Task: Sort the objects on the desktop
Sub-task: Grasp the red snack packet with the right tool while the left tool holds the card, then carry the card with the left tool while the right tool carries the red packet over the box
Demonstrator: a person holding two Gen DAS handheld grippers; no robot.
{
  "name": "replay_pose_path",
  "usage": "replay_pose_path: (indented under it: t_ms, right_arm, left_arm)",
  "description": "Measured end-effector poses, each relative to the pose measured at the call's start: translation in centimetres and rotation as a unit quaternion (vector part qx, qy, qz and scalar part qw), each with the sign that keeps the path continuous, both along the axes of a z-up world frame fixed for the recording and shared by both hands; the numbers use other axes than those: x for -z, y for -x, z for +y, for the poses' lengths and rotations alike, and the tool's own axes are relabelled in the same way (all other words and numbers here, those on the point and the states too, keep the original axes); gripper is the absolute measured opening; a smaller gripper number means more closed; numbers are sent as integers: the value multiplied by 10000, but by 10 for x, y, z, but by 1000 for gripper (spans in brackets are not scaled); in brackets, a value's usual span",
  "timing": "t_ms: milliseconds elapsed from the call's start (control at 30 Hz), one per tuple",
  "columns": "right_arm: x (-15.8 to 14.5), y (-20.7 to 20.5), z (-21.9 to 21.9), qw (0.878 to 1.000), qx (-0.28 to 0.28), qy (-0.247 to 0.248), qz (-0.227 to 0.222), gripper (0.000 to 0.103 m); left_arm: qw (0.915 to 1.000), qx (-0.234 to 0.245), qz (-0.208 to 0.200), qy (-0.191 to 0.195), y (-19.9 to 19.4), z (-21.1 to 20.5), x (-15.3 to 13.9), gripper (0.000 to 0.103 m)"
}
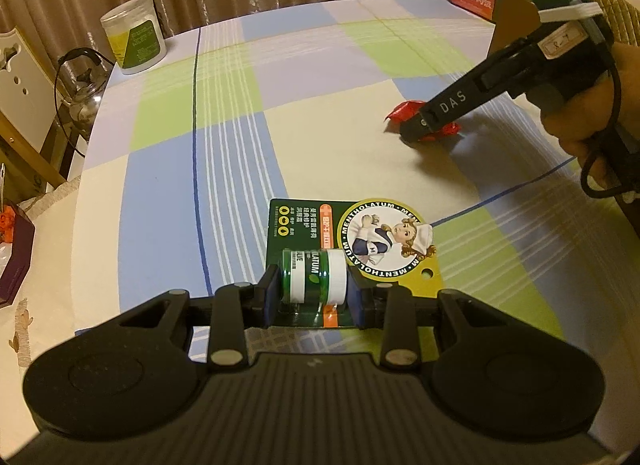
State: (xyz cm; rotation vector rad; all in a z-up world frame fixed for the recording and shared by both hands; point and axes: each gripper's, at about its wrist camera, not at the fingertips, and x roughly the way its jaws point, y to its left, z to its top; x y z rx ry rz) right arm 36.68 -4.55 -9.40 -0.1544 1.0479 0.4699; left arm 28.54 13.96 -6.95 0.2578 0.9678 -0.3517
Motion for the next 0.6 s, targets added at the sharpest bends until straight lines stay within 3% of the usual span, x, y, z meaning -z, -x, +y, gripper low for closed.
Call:
replay_pose_path:
  t_ms: [267,600]
  right_arm:
    - [-13,22,0,9997,-198,79,-132,30]
    - [-72,94,-31,9980,-32,-72,-625,30]
  left_arm:
    - [9998,180,-6,87,9,-5,-4,30]
    - [9971,662,-317,216,39,-22,-31,30]
